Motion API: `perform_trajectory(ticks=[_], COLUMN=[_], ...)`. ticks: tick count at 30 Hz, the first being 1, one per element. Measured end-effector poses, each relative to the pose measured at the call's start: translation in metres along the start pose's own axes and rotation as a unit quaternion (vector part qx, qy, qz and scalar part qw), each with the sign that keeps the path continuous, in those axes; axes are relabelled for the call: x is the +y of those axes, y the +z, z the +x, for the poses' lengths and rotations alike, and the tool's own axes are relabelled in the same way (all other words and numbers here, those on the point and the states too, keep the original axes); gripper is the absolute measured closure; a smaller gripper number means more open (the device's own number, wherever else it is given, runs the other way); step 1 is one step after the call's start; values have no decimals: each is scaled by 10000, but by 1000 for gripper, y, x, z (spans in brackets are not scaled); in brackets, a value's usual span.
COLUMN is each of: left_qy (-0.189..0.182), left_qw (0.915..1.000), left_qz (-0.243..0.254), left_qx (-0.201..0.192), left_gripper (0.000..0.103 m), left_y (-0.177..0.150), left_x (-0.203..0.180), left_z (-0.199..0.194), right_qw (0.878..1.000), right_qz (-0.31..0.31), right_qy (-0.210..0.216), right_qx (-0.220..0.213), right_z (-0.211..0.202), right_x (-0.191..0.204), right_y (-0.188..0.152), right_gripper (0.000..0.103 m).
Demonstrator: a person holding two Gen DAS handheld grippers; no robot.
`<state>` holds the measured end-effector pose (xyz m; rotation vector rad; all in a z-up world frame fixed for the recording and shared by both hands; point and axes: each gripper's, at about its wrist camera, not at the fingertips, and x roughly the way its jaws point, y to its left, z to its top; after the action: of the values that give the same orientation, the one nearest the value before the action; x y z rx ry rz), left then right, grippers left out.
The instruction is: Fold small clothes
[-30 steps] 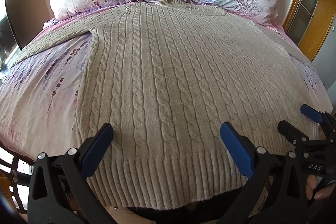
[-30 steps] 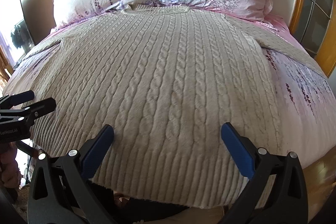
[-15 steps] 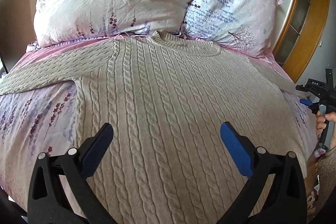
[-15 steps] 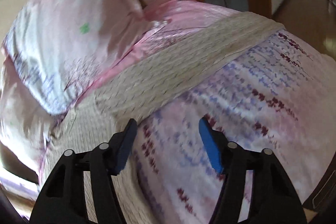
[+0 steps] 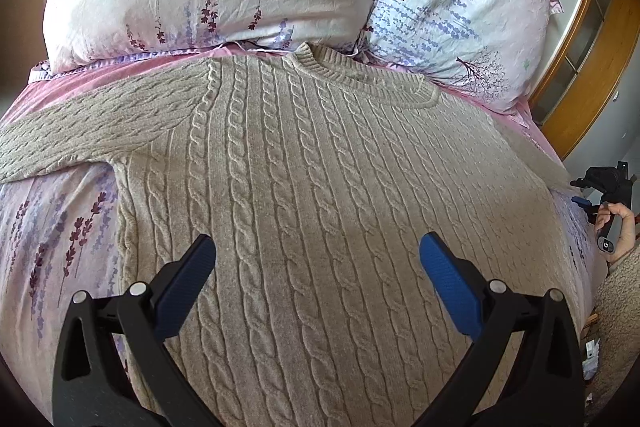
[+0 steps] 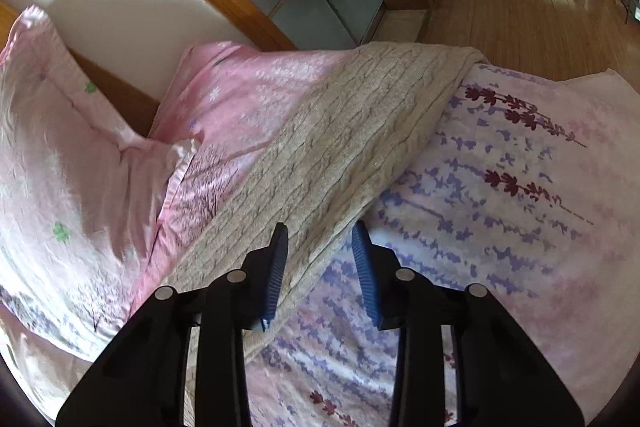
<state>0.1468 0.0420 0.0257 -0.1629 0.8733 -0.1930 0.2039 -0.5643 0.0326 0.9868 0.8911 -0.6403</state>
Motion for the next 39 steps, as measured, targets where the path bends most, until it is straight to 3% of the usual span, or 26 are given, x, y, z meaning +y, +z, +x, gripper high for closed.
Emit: perform_trajectory(ticks=[5,11,15,18,21,24,26,30,34,39], left_qy=[-8,-97,-142,-176,-190,-190,-206,-319,-497,-644], left_qw=[10000,9998,9995,9993,9991,9989,9989,9987,9984,9978], left_qz=[-58,-126,-186,-231,-237,-213,-172,-123,-36,54], left_qx=[-6,-132,-233,-255,-292,-358,-392,-377,-264,-161], left_gripper=[2,2,2,2,2,2,2,2,2,2], left_y=[3,6,6,6,6,6,6,13,24,37], left_x=[6,12,16,17,19,20,20,22,22,21], left_z=[3,1,-1,-3,-5,-9,-11,-14,-10,-3], right_qw=[9993,9923,9781,9599,9345,9130,9066,9136,9343,9614], right_qz=[-236,-936,-1663,-2281,-3010,-3574,-3755,-3498,-2685,-1730], right_qy=[-202,118,814,1458,1899,1853,1638,1590,1871,1757], right_qx=[-222,-806,-953,-728,-118,656,1009,1333,1410,1222], right_z=[5,-22,-49,-62,-54,-26,-6,10,0,9], right_x=[5,39,86,124,157,173,172,164,154,134], right_y=[0,-9,-33,-70,-127,-181,-203,-203,-172,-131], right_gripper=[93,95,95,95,95,95,95,93,60,60])
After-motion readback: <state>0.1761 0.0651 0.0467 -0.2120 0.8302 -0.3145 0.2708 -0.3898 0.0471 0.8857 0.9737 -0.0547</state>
